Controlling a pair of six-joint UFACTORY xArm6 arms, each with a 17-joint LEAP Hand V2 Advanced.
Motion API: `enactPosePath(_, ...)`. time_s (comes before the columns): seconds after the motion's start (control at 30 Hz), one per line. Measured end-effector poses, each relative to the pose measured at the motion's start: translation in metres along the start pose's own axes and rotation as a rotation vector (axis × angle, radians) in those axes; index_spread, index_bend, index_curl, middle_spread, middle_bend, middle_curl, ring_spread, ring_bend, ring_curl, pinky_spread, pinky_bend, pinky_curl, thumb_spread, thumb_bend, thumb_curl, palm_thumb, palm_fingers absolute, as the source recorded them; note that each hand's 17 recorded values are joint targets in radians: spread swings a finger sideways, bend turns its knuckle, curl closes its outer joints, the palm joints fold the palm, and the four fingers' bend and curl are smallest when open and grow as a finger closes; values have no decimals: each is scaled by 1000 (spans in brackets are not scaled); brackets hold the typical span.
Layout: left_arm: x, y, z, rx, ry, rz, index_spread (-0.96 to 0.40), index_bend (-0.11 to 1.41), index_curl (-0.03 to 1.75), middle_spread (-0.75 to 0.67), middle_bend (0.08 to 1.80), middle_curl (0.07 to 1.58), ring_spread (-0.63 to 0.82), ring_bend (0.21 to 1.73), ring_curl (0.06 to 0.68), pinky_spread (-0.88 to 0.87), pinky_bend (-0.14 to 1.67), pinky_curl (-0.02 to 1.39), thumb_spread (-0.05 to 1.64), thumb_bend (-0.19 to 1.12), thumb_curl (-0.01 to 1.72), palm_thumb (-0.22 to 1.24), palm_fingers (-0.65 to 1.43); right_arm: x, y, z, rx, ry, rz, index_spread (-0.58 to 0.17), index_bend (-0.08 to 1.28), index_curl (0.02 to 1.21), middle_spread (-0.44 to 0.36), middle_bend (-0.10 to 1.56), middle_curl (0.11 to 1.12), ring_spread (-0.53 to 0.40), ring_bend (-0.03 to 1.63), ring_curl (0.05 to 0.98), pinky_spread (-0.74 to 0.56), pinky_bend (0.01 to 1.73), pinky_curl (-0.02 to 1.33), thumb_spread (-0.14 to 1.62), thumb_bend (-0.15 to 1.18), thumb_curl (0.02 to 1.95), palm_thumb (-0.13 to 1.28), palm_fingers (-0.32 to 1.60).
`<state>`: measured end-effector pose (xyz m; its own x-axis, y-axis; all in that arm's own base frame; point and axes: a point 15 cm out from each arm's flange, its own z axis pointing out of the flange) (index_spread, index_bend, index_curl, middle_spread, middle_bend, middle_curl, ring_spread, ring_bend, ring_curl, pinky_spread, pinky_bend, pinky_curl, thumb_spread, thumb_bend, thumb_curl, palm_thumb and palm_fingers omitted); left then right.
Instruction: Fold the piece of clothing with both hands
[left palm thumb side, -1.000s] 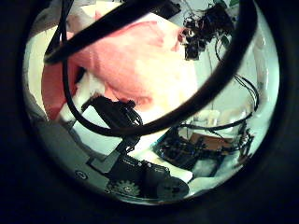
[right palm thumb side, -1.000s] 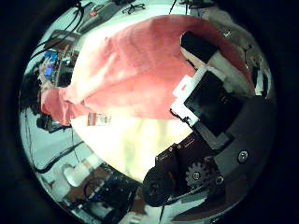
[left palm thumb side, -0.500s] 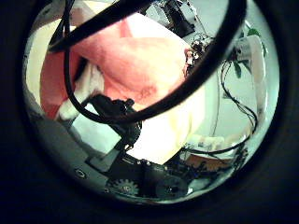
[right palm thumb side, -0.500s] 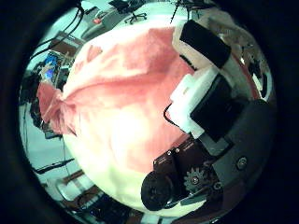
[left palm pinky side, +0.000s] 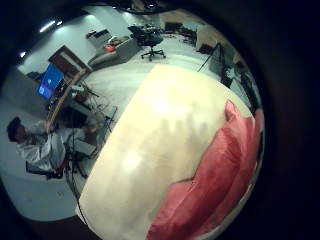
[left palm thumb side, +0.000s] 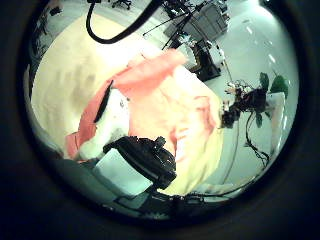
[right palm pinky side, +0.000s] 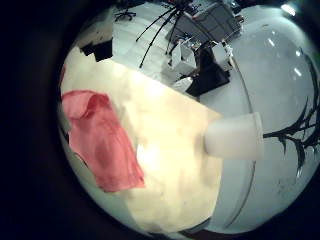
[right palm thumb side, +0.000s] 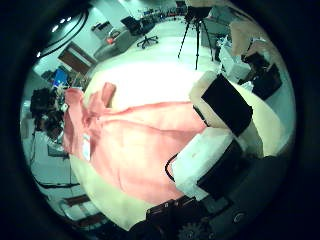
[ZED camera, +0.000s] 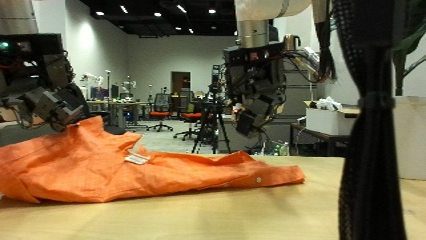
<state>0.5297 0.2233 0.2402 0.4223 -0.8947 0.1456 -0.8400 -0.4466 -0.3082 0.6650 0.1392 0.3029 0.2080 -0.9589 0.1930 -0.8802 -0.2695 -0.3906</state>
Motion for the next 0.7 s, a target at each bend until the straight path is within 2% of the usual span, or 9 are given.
enactPosePath(0.13,0,6,-6,-20,13,6,84,268,410,189,207,407,203,571,242,293,258,285,1349,-10,350,569,162,23,17,-18,-46,19,13,-438,370,725,-206,842,666,-260,937,480,-300,644,501,1517,-8,284,689,374)
enactPosePath(0.27,0,24,-10,-47,16,38,98,248,413,206,185,394,224,544,235,308,242,289,1348,-8,345,576,167,26,59,-19,-163,23,-56,-449,452,719,-194,778,630,-213,796,434,-152,528,459,1511,-24,249,614,233)
enactPosePath(0.4,0,42,-17,-57,17,83,97,237,418,210,180,378,235,530,231,314,224,290,1346,-9,342,580,177,16,97,-10,-271,13,-142,-439,416,655,-175,667,566,-139,665,370,20,474,409,1482,-23,218,506,147)
enactPosePath(0.57,10,85,-19,-103,25,127,82,235,426,196,186,366,241,508,226,318,199,291,1346,-11,332,570,197,4,140,7,-417,-5,-242,-417,333,577,-164,540,495,-63,564,323,118,460,383,1439,-25,199,414,92)
enactPosePath(0.67,21,106,-20,-129,30,168,75,233,431,182,185,362,243,500,223,322,189,290,1343,-12,328,565,207,-3,154,16,-472,-10,-266,-406,289,532,-168,467,454,-16,512,300,164,437,365,1401,-33,182,334,79)
enactPosePath(0.7,30,117,-25,-133,34,188,70,232,433,178,184,359,244,496,222,323,187,289,1342,-11,327,564,209,-7,169,28,-531,-15,-284,-406,277,516,-165,432,436,6,475,286,183,426,358,1381,-40,174,285,66)
